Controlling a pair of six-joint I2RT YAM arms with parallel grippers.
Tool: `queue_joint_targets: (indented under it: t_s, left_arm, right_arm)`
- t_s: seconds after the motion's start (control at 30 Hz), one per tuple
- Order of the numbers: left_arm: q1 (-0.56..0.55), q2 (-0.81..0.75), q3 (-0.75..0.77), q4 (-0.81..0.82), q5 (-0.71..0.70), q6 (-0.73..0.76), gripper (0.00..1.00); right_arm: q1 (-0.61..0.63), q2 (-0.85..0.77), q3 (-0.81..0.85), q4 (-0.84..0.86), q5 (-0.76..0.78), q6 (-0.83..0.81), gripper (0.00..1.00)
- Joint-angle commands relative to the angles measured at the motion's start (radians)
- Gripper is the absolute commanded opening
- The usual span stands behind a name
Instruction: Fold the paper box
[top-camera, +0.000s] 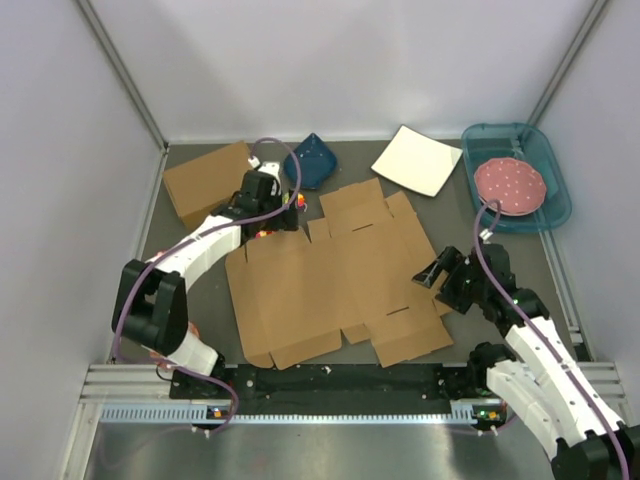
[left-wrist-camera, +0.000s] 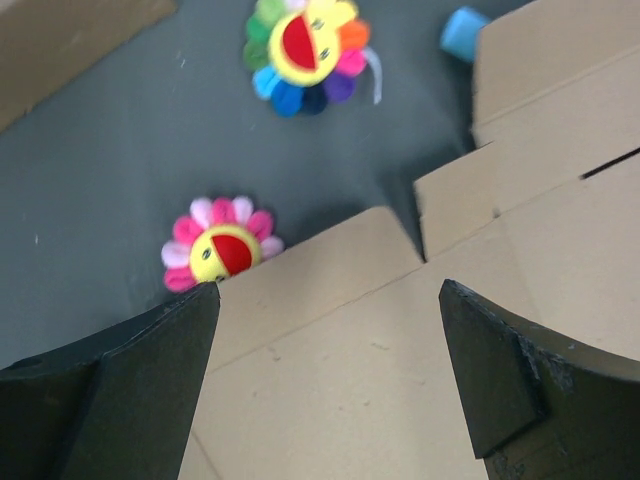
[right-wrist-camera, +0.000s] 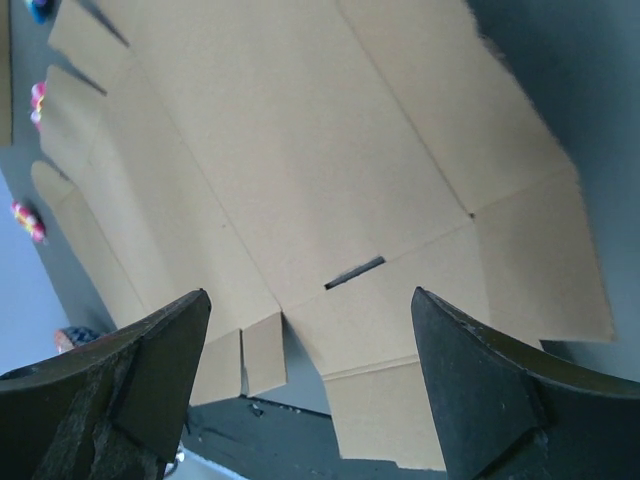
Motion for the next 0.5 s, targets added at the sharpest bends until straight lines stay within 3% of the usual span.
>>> queue_joint_targets:
  t_s: [0.0,0.3,0.47]
  left_arm:
    - [-0.001,-0.028,-0.092,-0.008,-0.092,-0.096,0.97]
    - [-0.03,-0.095,-0.201,0.021,-0.106,-0.191,0.95]
    - [-0.033,-0.156,-0.304,0.027,-0.106,-0.261,0.94]
  right_arm:
    - [0.011,-0.044,0.029,-0.11,0.15,0.056,0.84]
    - [0.013,-0.079,0.072,-0.276,0.4,0.08,0.85]
    - [0.013,-0.045,0.012,-0.251,0.416,0.146,0.87]
